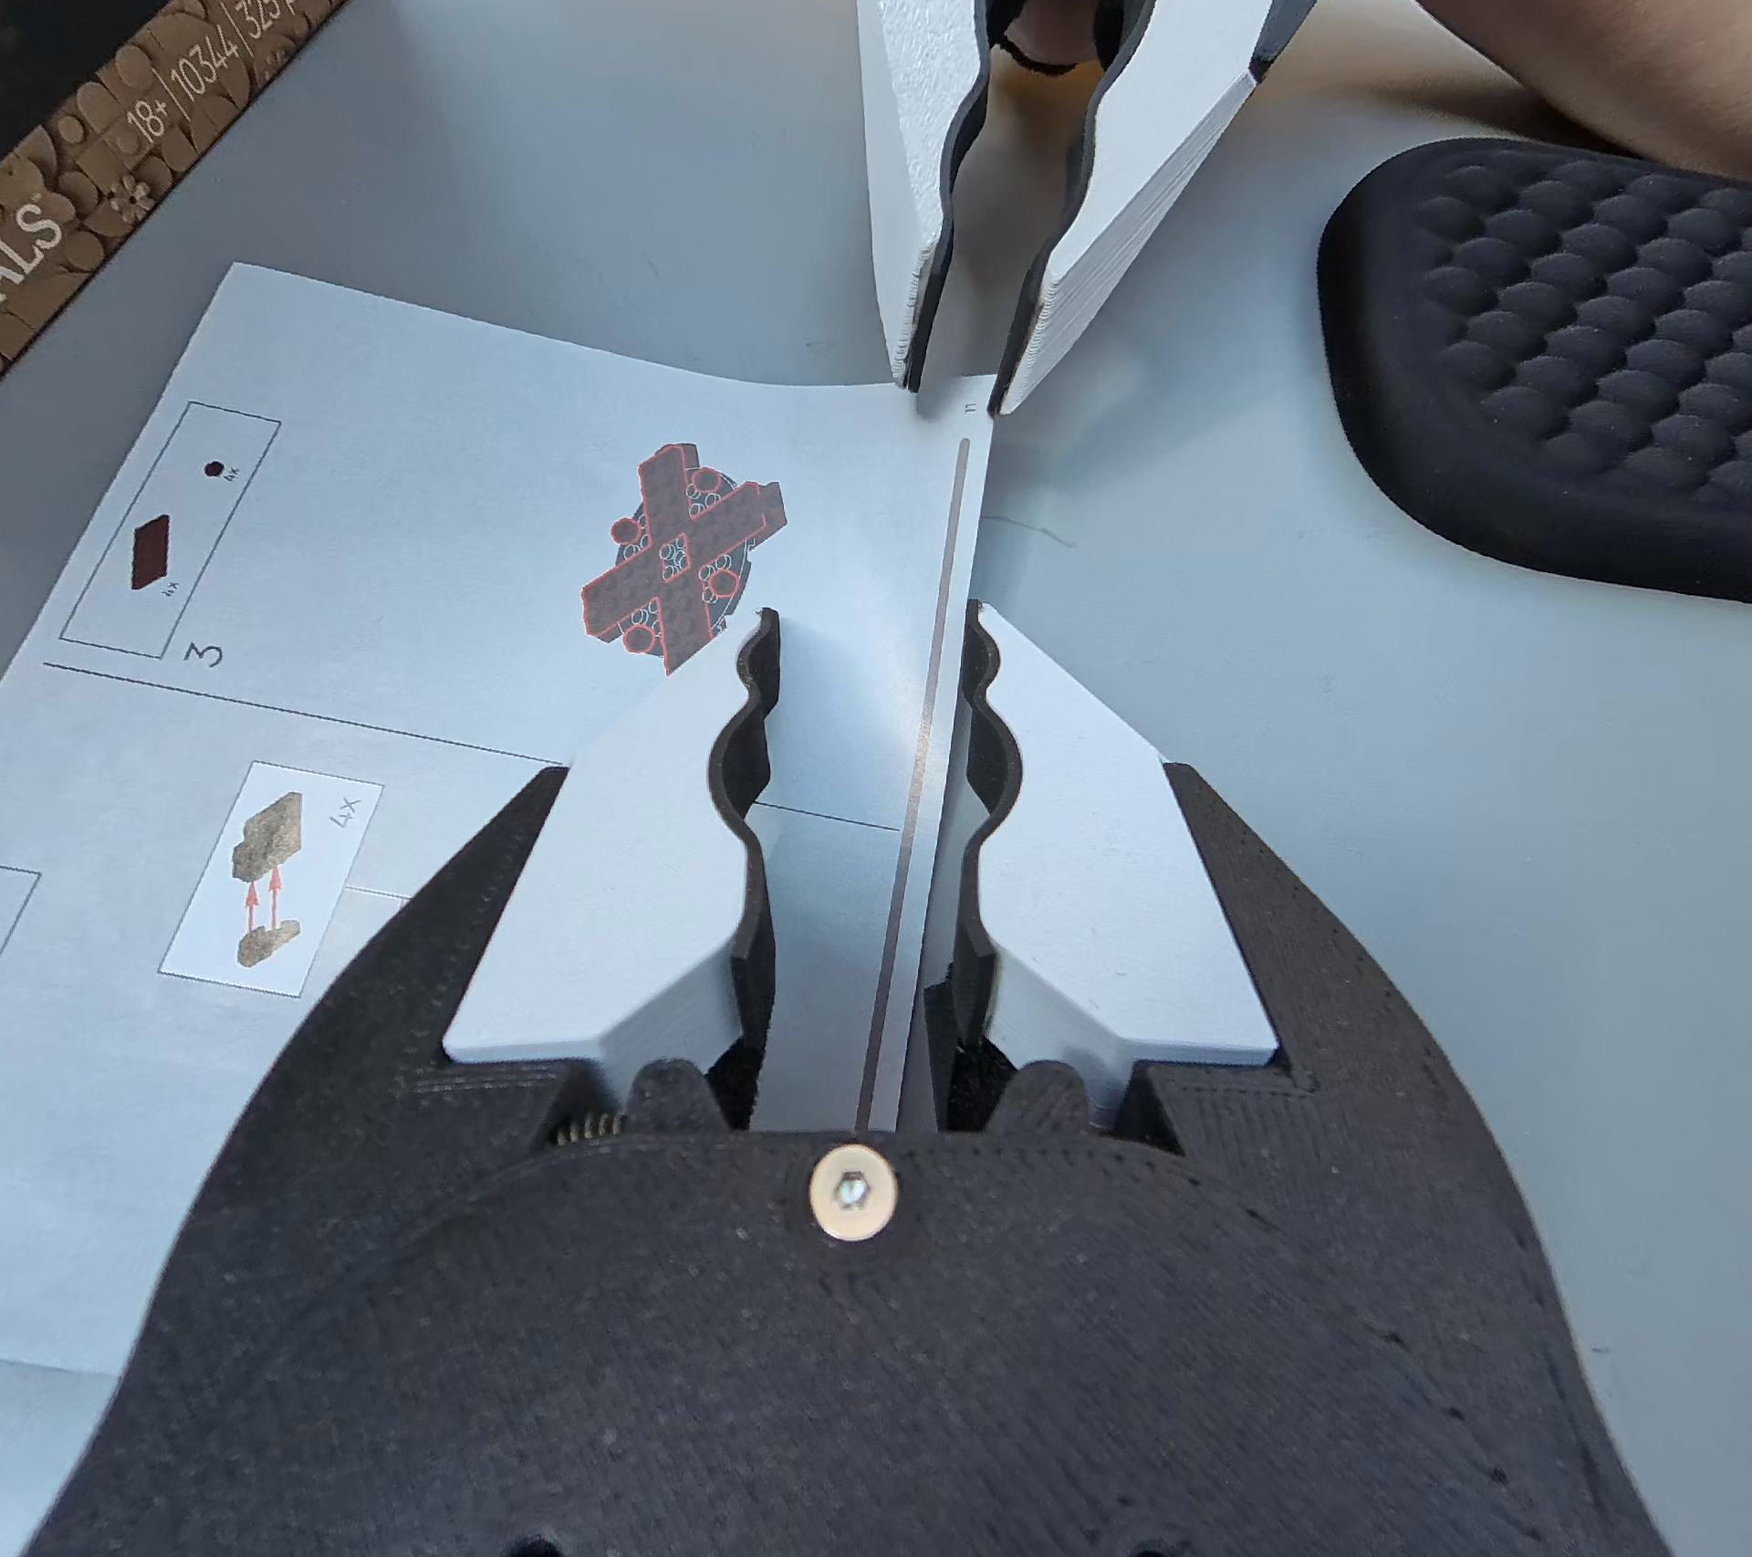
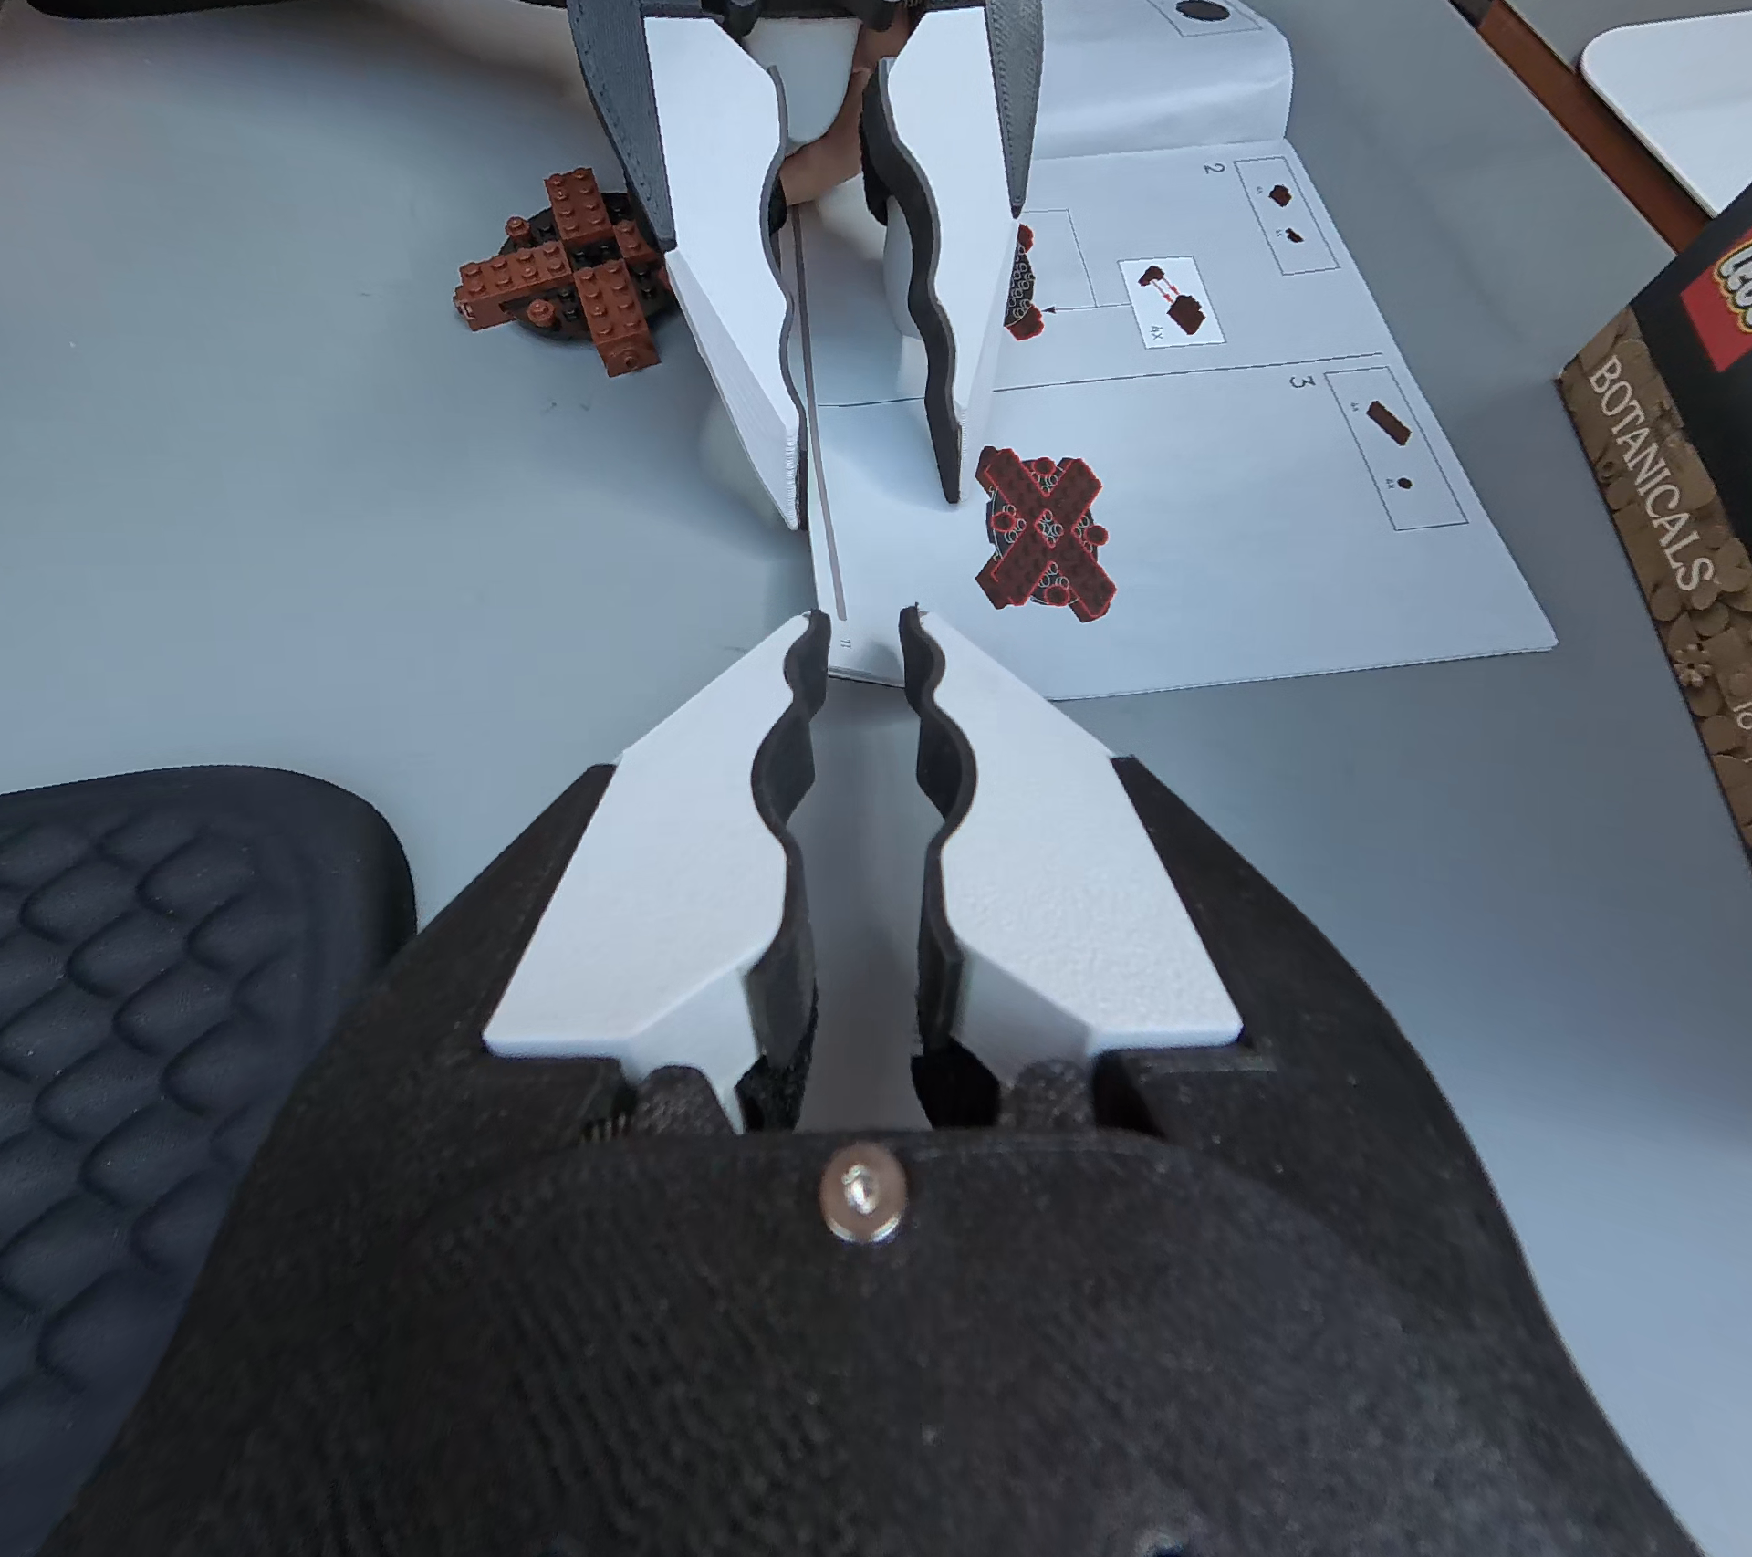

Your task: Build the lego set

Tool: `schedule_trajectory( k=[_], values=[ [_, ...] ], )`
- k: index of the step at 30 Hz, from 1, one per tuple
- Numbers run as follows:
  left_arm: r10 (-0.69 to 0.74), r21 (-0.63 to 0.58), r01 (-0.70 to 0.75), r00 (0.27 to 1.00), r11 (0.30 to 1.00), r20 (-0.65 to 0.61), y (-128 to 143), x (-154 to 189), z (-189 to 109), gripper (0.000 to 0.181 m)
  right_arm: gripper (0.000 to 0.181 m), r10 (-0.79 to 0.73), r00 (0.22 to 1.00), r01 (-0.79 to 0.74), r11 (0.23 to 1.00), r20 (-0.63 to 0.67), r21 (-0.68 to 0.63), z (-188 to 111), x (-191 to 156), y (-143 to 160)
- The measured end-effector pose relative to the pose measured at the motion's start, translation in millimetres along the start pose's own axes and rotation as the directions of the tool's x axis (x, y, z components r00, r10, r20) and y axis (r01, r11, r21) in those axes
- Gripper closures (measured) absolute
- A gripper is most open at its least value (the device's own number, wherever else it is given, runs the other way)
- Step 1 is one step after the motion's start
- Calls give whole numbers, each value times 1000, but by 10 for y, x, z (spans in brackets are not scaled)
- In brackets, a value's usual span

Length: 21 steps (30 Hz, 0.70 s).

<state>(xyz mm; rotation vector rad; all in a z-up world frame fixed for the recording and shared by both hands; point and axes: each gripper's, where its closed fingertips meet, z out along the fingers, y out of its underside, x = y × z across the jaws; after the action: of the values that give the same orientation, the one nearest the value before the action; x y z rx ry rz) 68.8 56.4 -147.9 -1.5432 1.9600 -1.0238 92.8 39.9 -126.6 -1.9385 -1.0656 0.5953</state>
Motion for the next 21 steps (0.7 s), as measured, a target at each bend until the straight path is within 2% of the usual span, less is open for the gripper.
schedule_trajectory(
  k=[7, 12, 16, 21],
  values=[
    [-2, 2, 2, 1000, 1000, -1, 0, 0, 0, 144, 170, -12, 999, 13, 1000, -34, 12, -5, 46, -22],
    [-9, 4, 9, 1000, 1000, -6, -2, -1, -2, 145, 168, -14, 1000, 13, 1000, 24, 13, 8, -54, -22],
    [-14, 4, 14, 1000, 1000, -10, -3, -1, -3, 144, 167, -21, 1000, 21, 1000, -3, -8, 26, -14, 9],
    [-9, 3, 9, 1000, 1000, -2, 0, -1, -2, 144, 167, 7, 1000, -7, 1000, 21, 24, 18, -25, -20]
  ],
)
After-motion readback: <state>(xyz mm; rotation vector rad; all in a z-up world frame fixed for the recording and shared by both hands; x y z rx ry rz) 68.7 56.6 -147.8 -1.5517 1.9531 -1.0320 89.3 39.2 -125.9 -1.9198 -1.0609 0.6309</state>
